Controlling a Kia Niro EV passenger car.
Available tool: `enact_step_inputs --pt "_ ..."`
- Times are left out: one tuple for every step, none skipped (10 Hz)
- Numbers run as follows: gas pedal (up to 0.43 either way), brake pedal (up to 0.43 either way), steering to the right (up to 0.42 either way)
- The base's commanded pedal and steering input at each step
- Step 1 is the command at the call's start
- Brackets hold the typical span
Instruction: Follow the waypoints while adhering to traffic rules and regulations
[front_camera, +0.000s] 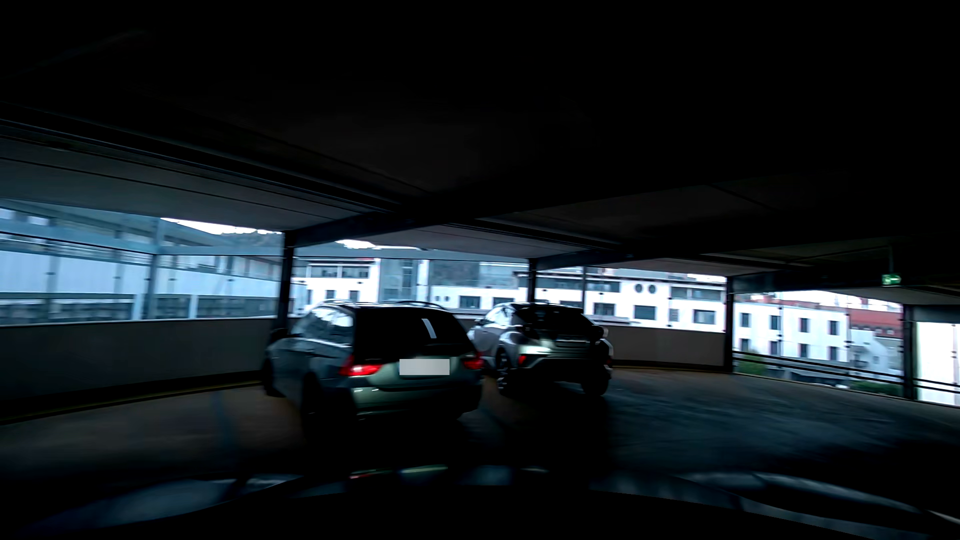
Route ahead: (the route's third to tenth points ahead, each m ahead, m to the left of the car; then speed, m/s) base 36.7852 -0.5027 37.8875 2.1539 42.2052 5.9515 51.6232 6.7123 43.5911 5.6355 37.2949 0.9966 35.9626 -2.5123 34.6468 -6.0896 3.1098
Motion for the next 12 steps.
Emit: enact_step_inputs --pt "0.028 0.000 0.608" --pt "0.039 0.000 0.608" --pt "0.059 0.000 0.608" --pt "0.059 0.000 0.608" --pt "0.059 0.000 0.606" --pt "0.059 0.000 0.595" --pt "0.059 0.000 0.580" --pt "0.059 0.000 0.571" --pt "0.059 0.000 0.568" --pt "0.067 0.000 0.568" --pt "0.067 0.000 0.568" --pt "0.079 0.000 0.567"
